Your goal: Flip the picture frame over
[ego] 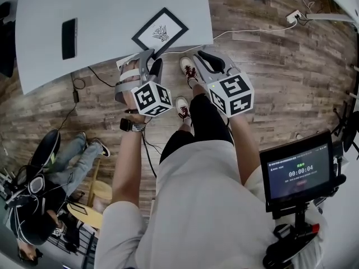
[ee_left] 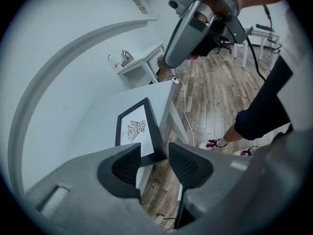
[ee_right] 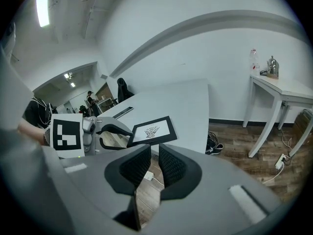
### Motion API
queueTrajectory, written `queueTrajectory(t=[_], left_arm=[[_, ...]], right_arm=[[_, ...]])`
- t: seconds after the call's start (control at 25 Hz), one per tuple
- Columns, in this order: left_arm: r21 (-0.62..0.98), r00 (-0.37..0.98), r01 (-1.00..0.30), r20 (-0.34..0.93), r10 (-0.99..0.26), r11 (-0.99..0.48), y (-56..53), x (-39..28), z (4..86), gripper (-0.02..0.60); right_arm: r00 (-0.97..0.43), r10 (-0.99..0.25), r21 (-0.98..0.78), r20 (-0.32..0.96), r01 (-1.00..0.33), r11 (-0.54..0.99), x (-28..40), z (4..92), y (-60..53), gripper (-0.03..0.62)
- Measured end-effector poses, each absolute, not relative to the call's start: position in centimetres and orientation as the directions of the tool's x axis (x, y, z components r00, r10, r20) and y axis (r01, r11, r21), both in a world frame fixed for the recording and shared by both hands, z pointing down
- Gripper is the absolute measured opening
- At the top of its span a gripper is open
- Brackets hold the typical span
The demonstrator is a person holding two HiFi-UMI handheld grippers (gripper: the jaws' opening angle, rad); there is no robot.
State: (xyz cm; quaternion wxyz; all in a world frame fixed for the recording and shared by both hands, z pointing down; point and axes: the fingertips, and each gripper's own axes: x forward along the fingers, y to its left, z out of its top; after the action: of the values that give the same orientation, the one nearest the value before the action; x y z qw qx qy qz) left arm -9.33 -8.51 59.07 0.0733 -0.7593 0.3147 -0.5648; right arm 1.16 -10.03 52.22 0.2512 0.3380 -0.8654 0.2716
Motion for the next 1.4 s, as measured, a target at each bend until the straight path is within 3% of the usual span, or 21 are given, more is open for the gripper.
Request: queueTrajectory(t=[0.16,0.64,0.92,1.0,1.4], left_arm=[[-0.536,0.165,-0.295,0.787,-0.594,-0.791,-8.4,-8.8,59.5,0.179],[-0.652,0.11,-0.151,0.736,-0.668,-0.743,-8.6,-9.9,61.6,0.206],[-0.653,0.104,-0.158,0.735,-0.67,-0.74,-8.9,-10.0,61.8,0.202],[-0.655,0.108,-0.168,0.731,-0.674,-0.737,-9.0,-9.9,61.7,0.172],[-0.634,0.188,-0.192,0.726,-0.662,-0.749,-9.1,-8.7,61.1,0.143]], right_arm=[[-0.641,-0.448,-0.298,0.623,-0.724,0.622,1.4,52.6,-10.1,0.052],[-0.656,-0.433,-0.302,0.618,-0.707,0.64,0.5,52.8,-10.0,0.052],[-0.658,-0.429,-0.307,0.618,-0.705,0.639,0.4,53.0,-10.1,0.052],[-0.659,-0.428,-0.309,0.619,-0.705,0.639,0.4,53.1,-10.0,0.052],[-0.645,-0.442,-0.303,0.624,-0.721,0.624,1.0,53.4,-10.5,0.052]])
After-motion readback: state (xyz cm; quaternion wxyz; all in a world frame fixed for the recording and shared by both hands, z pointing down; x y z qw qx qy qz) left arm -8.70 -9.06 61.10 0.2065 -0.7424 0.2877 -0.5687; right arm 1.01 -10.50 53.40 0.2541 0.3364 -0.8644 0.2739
